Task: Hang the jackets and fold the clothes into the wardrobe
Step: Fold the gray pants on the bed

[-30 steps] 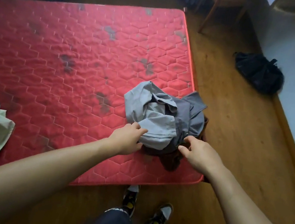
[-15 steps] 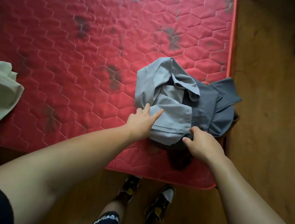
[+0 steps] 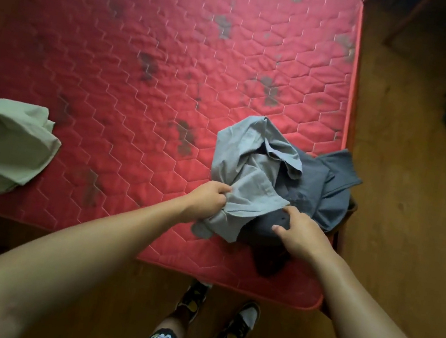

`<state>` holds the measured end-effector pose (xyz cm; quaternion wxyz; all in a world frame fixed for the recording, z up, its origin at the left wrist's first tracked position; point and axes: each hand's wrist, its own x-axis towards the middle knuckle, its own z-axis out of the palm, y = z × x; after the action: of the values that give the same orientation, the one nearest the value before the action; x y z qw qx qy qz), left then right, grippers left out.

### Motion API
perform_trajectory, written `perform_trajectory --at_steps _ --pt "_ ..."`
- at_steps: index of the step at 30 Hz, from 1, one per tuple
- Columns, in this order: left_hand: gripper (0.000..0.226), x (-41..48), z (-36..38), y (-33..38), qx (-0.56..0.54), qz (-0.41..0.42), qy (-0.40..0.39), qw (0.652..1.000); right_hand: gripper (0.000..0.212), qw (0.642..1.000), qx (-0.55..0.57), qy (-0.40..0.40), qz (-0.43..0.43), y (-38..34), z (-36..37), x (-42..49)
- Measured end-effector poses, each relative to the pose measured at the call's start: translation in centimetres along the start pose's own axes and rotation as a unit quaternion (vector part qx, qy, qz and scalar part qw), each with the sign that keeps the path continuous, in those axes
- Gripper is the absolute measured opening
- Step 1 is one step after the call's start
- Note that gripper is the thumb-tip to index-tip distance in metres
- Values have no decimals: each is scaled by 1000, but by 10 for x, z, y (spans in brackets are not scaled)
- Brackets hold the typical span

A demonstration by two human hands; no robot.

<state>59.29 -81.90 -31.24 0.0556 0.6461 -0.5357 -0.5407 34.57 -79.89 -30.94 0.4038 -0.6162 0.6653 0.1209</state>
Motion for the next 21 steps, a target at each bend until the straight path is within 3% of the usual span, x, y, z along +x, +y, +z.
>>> perform_trajectory --at_steps 3,6,11,16,19,21 --pt "26 -48 -34 37 -136 -1 -28 990 74 1000 9 -1 -25 -24 -25 -23" --pt "44 -93 -67 79 -246 29 -37 968 91 997 25 6 -67 -51 -48 -47" --pt "40 -163 -118 147 -351 118 -17 929 118 990 -4 46 -137 -99 -83 -84" --pt "46 -232 -162 215 -458 212 21 863 125 980 -10 95 -174 -138 -108 -124" --pt "36 -281 -187 261 -483 282 22 829 134 967 66 159 -189 -164 -117 -147" --pt "34 -313 -202 288 -463 327 31 823 124 939 160 219 -213 -178 -120 -157"
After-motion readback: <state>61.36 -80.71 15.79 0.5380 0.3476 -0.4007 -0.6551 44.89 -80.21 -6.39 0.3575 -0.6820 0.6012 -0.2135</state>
